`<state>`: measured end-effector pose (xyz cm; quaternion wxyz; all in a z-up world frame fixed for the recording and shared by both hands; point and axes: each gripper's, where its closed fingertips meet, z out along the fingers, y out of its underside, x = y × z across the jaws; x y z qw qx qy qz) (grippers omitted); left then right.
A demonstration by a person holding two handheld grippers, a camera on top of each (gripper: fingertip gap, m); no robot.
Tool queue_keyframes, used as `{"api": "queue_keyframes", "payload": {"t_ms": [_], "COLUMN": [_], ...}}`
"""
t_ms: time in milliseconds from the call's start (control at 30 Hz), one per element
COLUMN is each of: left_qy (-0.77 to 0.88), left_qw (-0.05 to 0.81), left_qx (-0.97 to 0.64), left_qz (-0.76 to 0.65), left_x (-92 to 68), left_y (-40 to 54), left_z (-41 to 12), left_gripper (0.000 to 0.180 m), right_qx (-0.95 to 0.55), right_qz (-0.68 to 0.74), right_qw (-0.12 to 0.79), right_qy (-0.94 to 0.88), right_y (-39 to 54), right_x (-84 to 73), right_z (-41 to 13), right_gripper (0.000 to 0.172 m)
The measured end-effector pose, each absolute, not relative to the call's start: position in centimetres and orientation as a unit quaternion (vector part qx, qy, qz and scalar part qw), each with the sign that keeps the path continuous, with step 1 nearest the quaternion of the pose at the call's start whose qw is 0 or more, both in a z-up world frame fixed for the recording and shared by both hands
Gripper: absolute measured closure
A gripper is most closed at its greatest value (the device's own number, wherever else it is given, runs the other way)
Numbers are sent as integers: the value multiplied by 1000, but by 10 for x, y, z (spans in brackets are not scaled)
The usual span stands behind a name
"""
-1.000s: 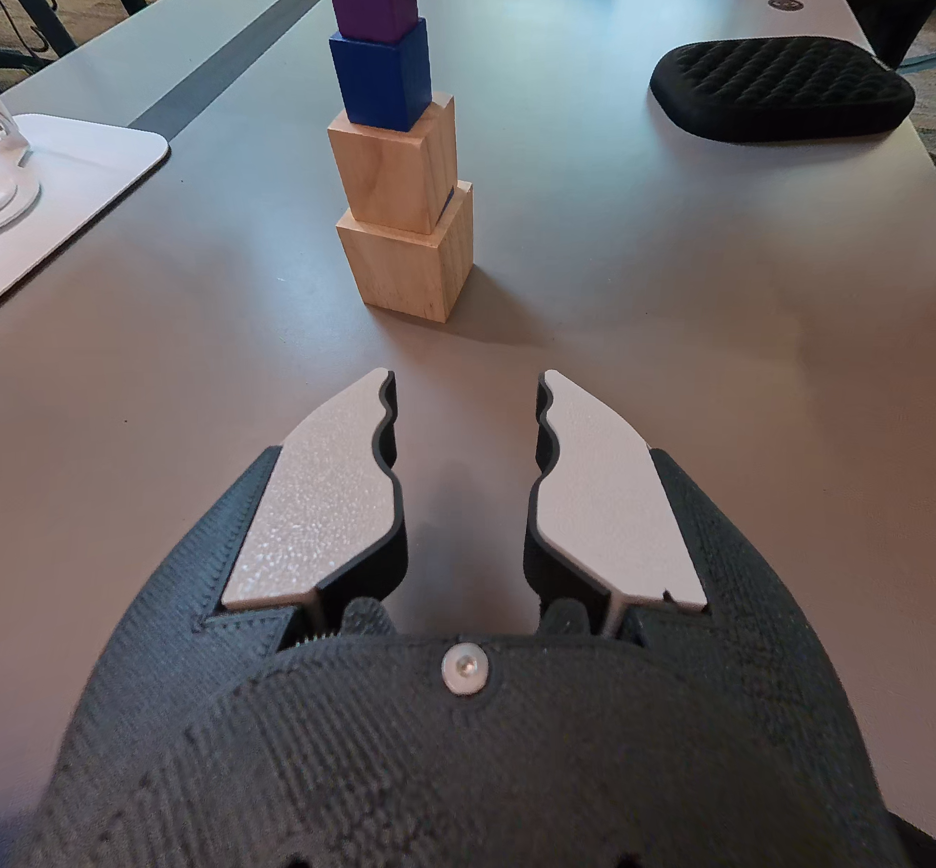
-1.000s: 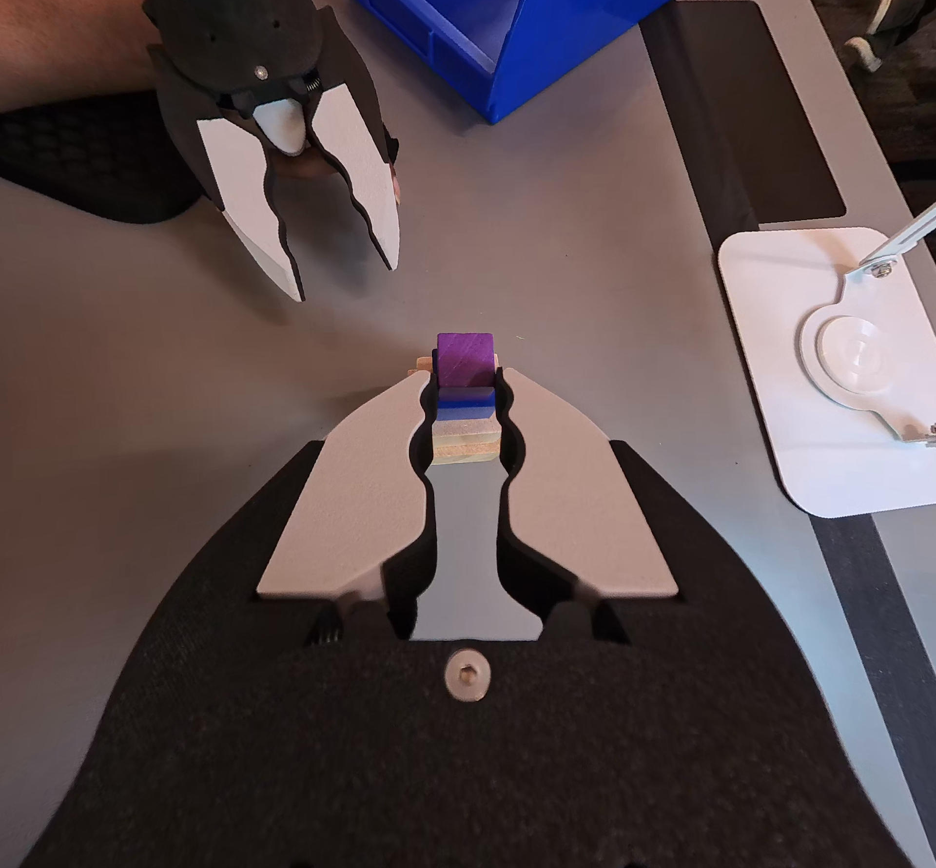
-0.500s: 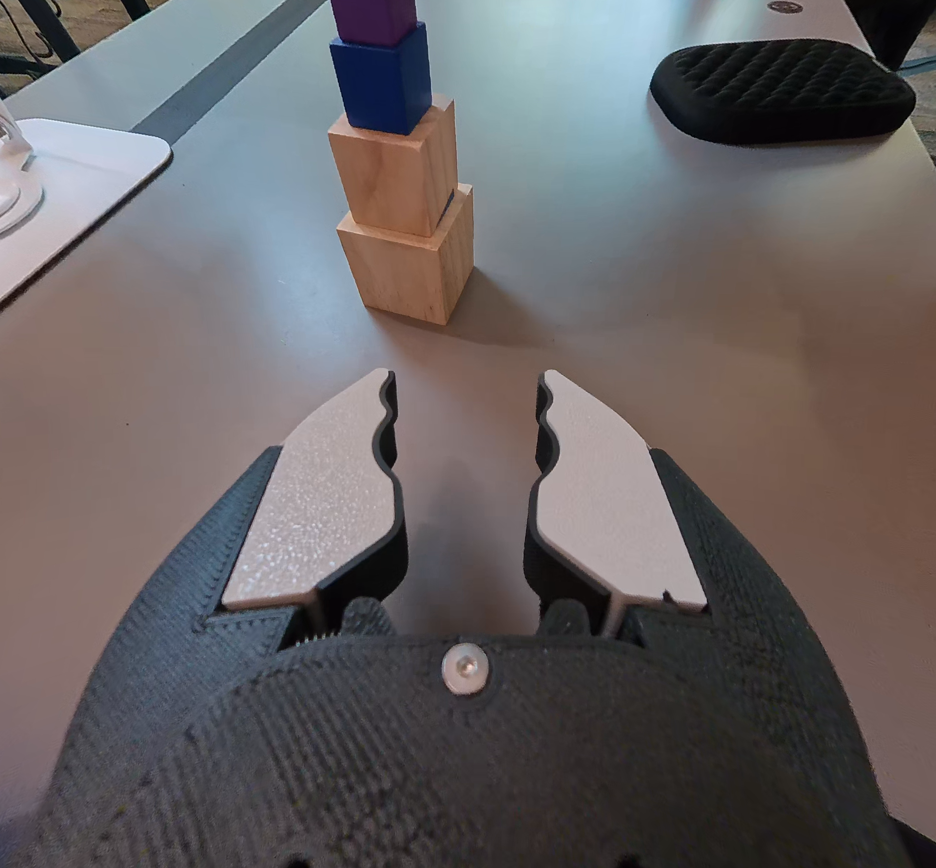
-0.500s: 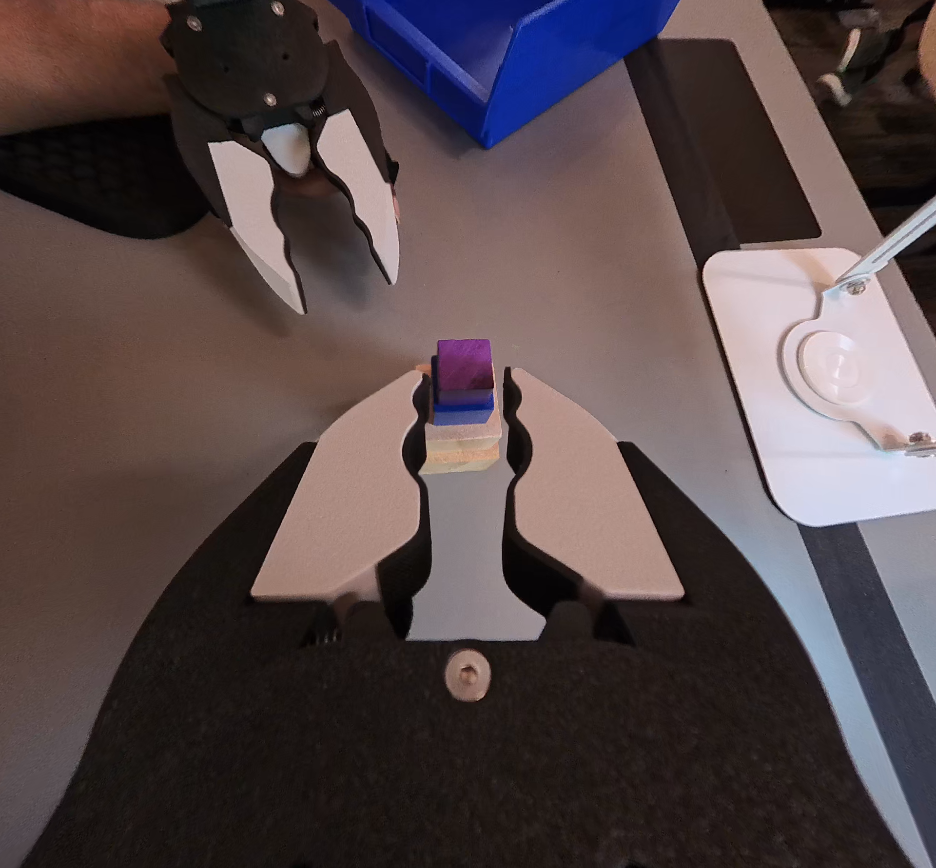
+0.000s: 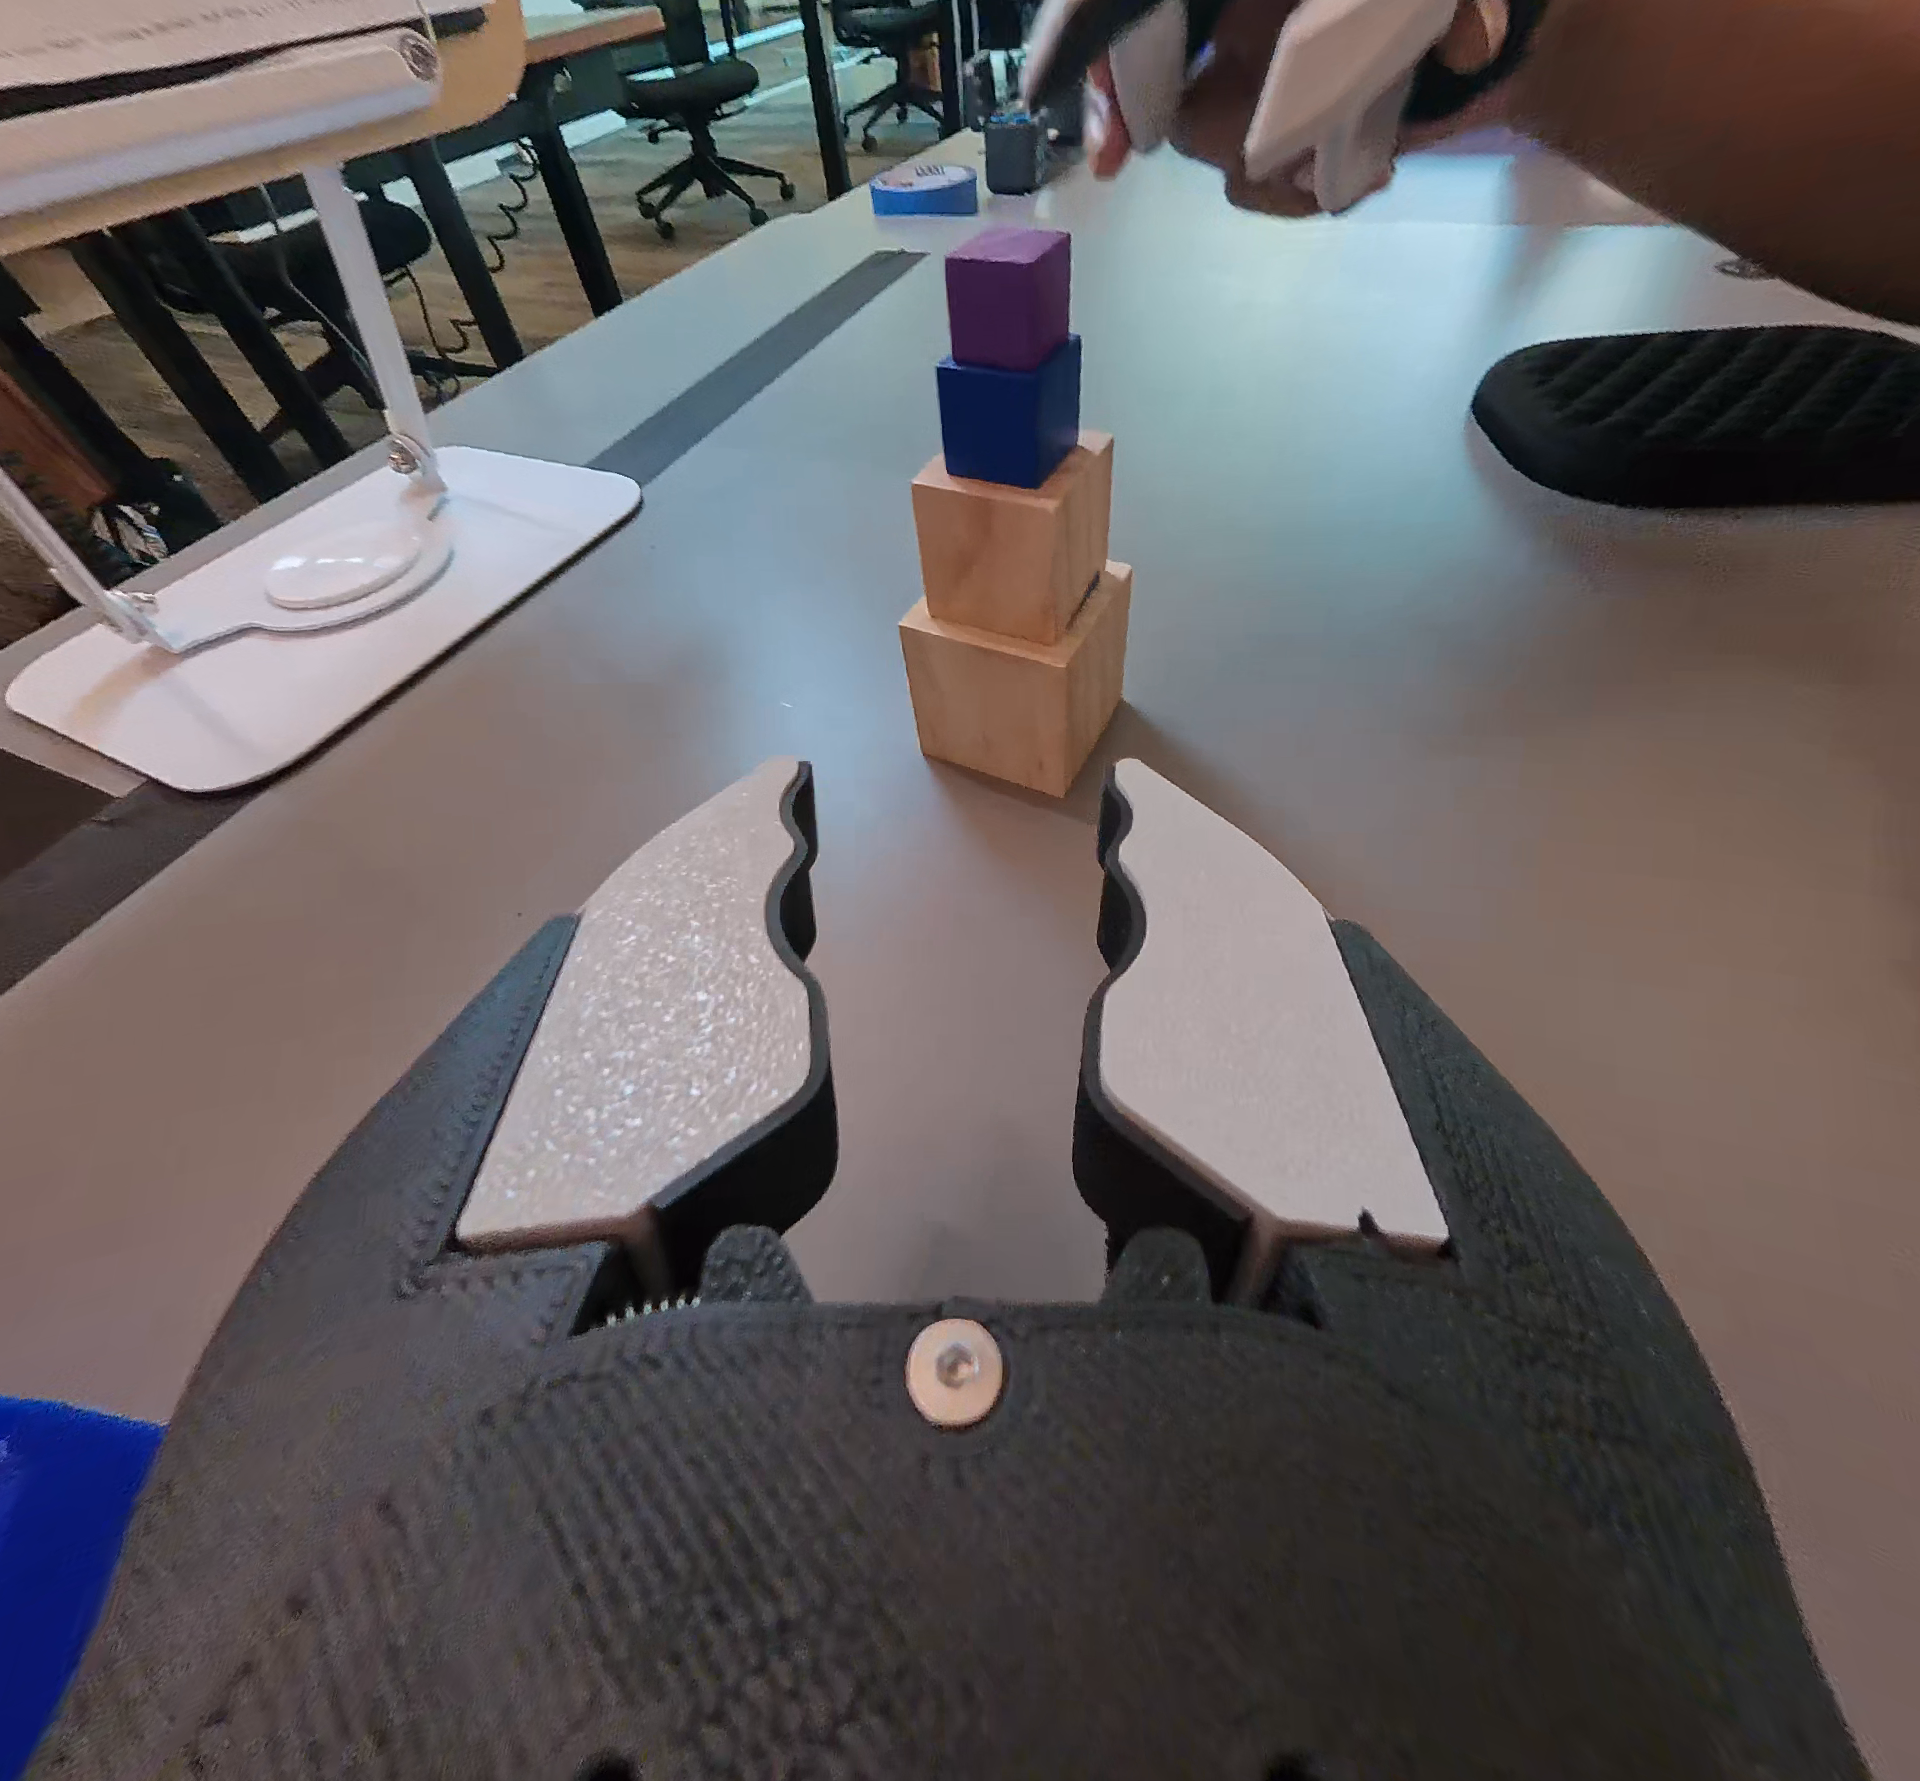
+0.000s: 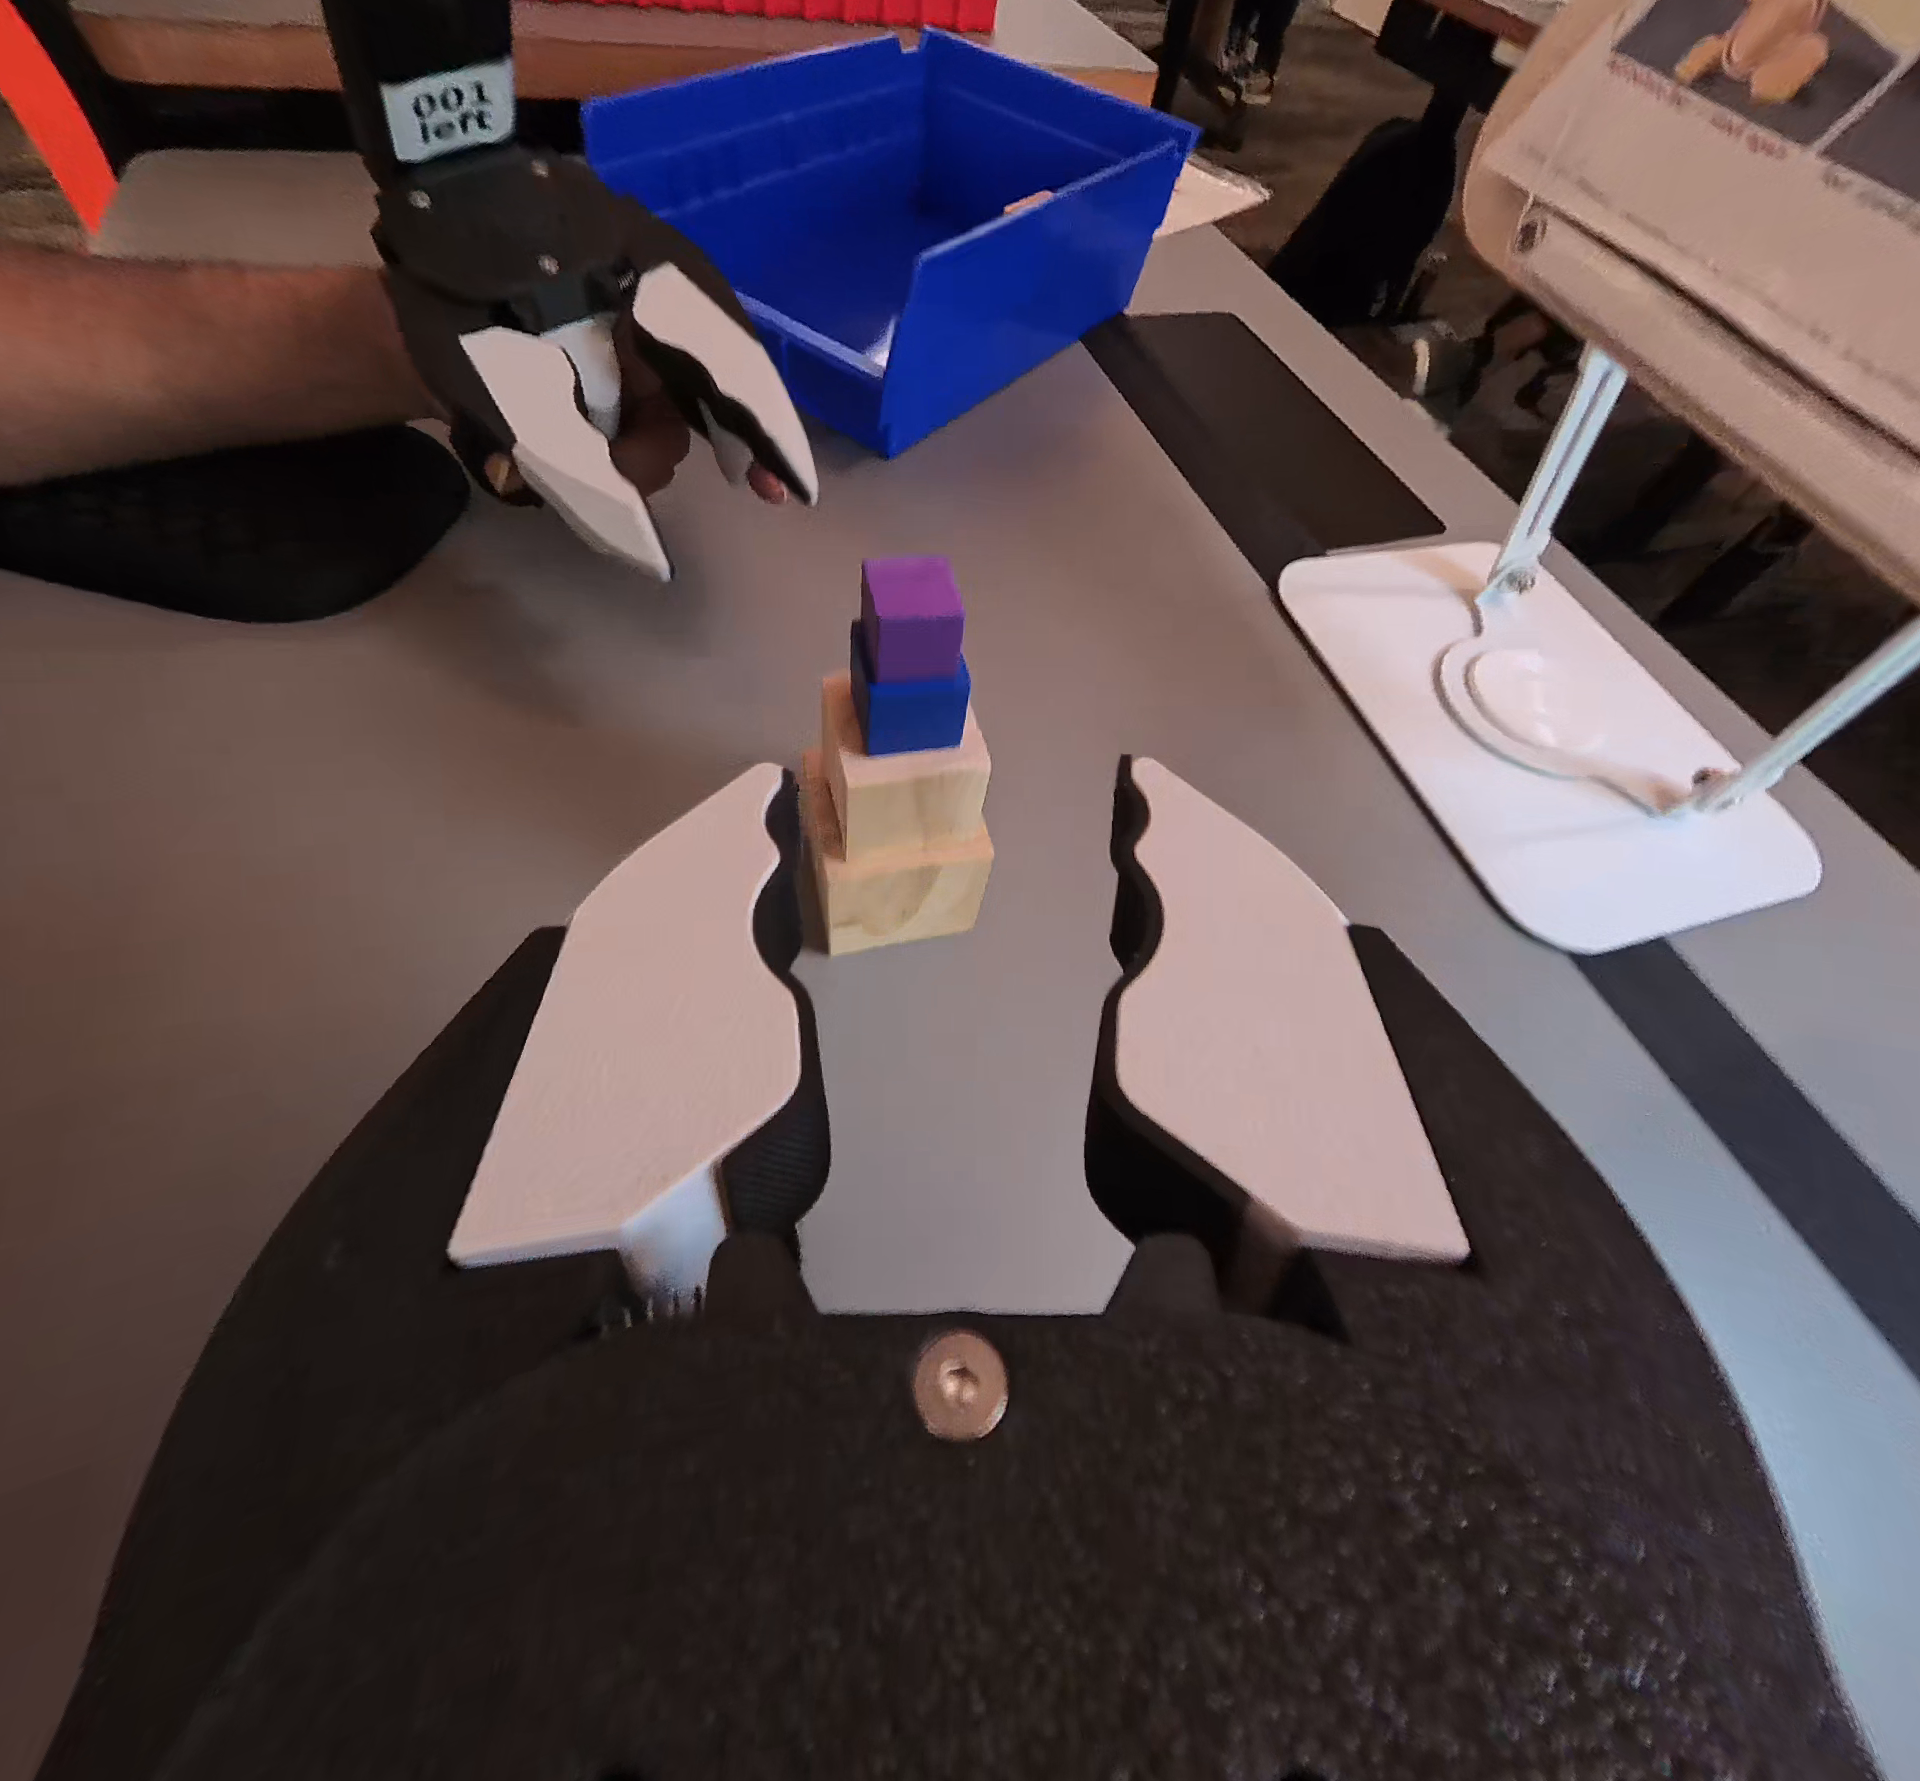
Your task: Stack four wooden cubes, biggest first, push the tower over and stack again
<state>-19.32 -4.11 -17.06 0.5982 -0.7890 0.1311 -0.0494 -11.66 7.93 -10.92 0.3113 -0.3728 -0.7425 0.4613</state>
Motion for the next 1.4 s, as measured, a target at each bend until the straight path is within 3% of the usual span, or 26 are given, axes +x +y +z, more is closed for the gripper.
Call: {"api": "queue_keyframes", "payload": {"t_ms": [267, 533, 733, 933, 1400], "left_qy": [109, 130, 160, 159, 193], "left_qw": [610, 579, 565, 593, 559], "left_qx": [-784, -802, -806, -783, -796], "left_qz": [-48, -63, -80, -99, -128], "left_x": [-199, -185, -165, -159, -139], "left_y": [-38, -34, -31, -31, -30], "left_z": [-170, -189, -198, -183, -195], "left_gripper": [128, 130, 146, 180, 180], "right_qx": [-417, -423, -412, -395, -382], "right_qz": [451, 451, 451, 463, 451], "right_qw": [301, 306, 318, 317, 294], "right_qy": [-729, -724, -725, -728, -751], "right_y": [94, 102, 103, 95, 81], "right_x": [-84, -76, -73, -70, -70], "right_z": [-166, -184, -179, -173, -189], "right_gripper": [115, 132, 136, 137, 141]}}
